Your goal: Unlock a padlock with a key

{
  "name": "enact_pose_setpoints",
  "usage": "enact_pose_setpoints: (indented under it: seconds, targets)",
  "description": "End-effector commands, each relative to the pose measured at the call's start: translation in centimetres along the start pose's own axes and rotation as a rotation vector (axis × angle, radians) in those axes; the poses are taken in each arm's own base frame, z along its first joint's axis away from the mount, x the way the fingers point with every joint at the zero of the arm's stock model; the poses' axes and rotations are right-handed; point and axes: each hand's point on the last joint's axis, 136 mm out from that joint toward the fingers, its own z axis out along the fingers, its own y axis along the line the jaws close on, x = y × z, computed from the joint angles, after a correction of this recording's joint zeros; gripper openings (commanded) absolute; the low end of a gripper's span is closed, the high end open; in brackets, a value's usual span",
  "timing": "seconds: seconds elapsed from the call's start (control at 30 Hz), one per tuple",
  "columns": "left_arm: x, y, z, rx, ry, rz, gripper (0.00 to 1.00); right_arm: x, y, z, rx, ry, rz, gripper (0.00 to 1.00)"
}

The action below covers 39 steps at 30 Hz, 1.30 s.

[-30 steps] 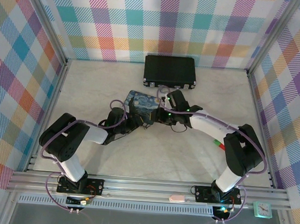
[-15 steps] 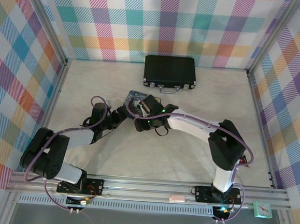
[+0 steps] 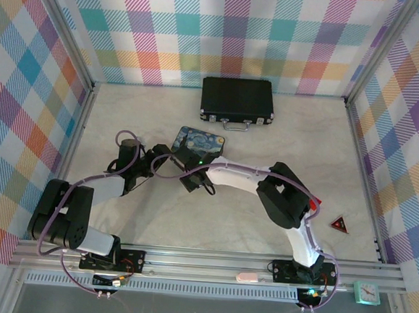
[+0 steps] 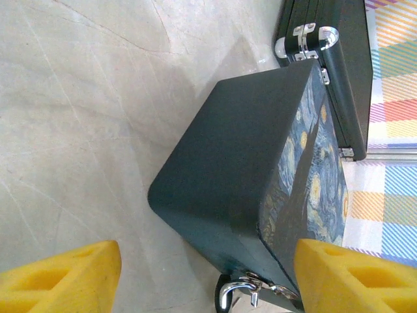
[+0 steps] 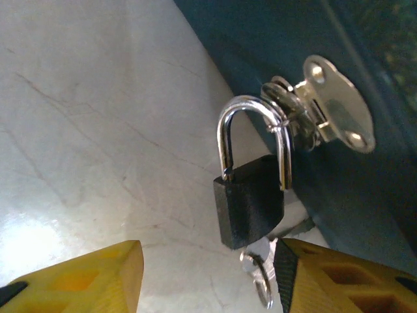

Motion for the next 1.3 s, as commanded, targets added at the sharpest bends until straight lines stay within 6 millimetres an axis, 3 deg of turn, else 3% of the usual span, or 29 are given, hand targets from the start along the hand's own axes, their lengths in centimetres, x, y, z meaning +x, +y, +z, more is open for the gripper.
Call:
enact_pose_setpoints:
  seconds: [0.0,0.23,0.47,0.77,0.87,1.1,1.27]
  targets:
    - [-1.2,-2.3,0.1,0.083,-0.019,0.001,0.69,-0.7,-1.0,1.0,0.087,-0.031,-0.052,0.56]
    - [-0.7,-2.0,-0.1,0.094,-0.012,0.012,0.65,0.3,-1.2,2.4,0.105,-0.021,-0.072,0.53]
    - [0.0,-1.5,0.0,0.115,0.006,0.0,0.62,0.5,-1.1,2.1,0.064,-0.055,-0.044,0.24]
    - [1.5,-0.6,-0.3,0.13,0.039,0.0,0.61,-0.5,-0.6,0.6,-0.126,-0.136,-0.025,0.09]
    - [1.6,-1.2,-0.3,0.159,0.044,0.014,0.61,-0.8,-0.3,-0.2,-0.226,-0.161,-0.017,0.06]
    - [4.4,-3.4,1.4,0.233,0.105,0.061,0.61,-1.4,0.4,-1.4,-0.421,-0.174,0.025,0.03]
    - [5.7,-5.1,3.4,0.291,0.117,0.067,0.47,-1.1,0.3,-1.1,-0.437,-0.16,0.048,0.02]
